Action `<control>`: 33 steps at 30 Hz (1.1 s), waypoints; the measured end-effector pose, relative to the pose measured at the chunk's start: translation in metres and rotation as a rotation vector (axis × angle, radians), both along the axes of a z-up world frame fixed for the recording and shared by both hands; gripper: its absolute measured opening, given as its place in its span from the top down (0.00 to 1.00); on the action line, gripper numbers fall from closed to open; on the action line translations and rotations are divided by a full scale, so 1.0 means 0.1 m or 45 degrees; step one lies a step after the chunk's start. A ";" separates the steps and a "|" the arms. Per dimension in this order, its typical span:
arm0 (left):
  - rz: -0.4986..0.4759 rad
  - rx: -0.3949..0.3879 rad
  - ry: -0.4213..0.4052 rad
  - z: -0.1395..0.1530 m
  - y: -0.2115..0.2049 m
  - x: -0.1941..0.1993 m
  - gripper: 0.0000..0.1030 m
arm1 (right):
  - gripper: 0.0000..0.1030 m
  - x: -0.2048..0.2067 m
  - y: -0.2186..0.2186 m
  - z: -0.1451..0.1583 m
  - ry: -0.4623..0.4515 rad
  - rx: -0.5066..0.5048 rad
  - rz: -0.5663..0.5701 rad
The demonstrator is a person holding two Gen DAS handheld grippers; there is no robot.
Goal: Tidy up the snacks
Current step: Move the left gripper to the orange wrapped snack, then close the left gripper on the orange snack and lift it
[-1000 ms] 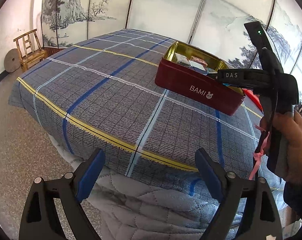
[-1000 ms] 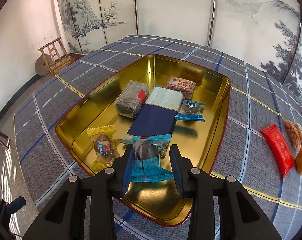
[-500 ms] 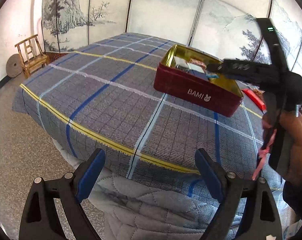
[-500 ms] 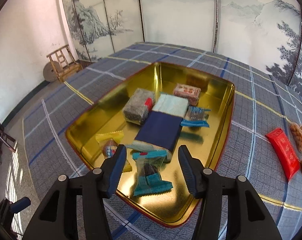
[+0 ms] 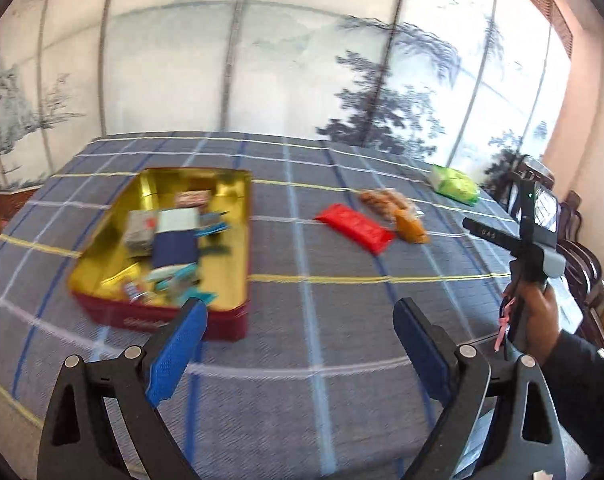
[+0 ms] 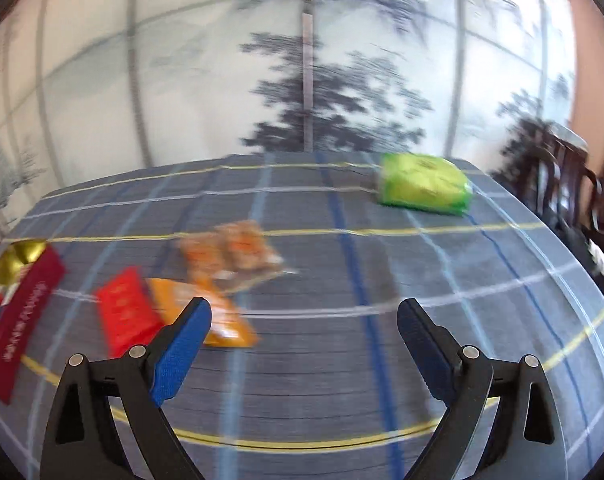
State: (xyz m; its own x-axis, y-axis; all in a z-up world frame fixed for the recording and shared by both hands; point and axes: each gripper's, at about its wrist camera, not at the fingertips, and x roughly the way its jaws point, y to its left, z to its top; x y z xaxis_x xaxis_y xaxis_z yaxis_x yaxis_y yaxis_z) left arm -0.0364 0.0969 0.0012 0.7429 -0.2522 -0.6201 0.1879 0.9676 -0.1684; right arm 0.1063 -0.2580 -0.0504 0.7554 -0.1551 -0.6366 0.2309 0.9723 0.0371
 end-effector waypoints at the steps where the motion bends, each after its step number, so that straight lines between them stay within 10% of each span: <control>1: -0.028 0.016 -0.008 0.03 -0.18 0.12 0.10 | 0.09 -0.03 -0.25 -0.05 -0.006 0.044 -0.051; 10: -0.173 0.132 0.156 -0.32 -1.74 1.53 0.10 | 0.09 -0.21 -1.27 -0.33 -0.038 0.509 -0.255; 17: -0.110 0.238 0.246 -0.71 -2.26 2.07 0.21 | 0.08 -0.26 -1.22 -0.33 -0.079 0.506 -0.211; 22: -0.157 0.319 0.292 -0.88 -2.46 2.13 0.67 | 0.08 -0.31 -1.26 -0.34 -0.105 0.529 -0.222; 33: -0.175 0.272 0.166 -0.41 -2.43 1.88 0.72 | 0.08 -0.30 -1.24 -0.34 -0.102 0.524 -0.204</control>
State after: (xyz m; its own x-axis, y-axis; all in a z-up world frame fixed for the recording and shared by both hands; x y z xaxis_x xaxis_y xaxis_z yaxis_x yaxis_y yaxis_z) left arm 0.1515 -0.1463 -0.0397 0.6210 -0.1983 -0.7583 0.3102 0.9506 0.0054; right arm 0.0764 -0.3825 -0.0846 0.7920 -0.0202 -0.6102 0.3580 0.8250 0.4372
